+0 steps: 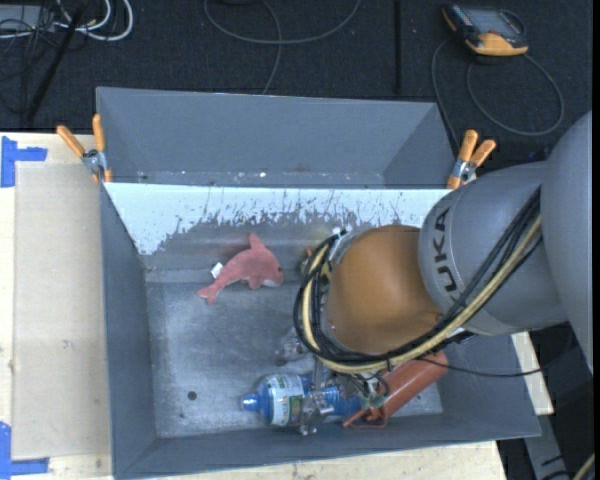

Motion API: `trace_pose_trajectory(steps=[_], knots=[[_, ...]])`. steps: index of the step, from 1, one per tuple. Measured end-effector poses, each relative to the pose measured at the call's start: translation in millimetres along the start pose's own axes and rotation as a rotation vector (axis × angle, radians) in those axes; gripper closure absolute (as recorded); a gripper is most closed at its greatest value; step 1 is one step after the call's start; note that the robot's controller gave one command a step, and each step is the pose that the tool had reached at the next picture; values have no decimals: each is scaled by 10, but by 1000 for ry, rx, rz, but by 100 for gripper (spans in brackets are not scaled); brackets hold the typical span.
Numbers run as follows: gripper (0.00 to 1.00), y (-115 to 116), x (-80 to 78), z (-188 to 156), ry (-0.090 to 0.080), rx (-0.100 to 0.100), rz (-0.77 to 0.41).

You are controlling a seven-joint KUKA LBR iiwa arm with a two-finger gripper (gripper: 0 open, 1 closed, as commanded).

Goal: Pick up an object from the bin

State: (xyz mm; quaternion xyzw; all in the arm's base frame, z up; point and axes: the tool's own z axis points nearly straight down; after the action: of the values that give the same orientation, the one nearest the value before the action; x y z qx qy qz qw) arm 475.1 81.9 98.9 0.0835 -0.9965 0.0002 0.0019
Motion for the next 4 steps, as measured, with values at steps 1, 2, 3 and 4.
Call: trace_pose_trajectory(steps=[1,2,3,4], knots=[[0,-41,-25,252,-20,-1,38],[100,11,-43,241,-20,4,49],[100,11,-43,241,-20,4,49],[100,16,-24,201,-12,3,49]])
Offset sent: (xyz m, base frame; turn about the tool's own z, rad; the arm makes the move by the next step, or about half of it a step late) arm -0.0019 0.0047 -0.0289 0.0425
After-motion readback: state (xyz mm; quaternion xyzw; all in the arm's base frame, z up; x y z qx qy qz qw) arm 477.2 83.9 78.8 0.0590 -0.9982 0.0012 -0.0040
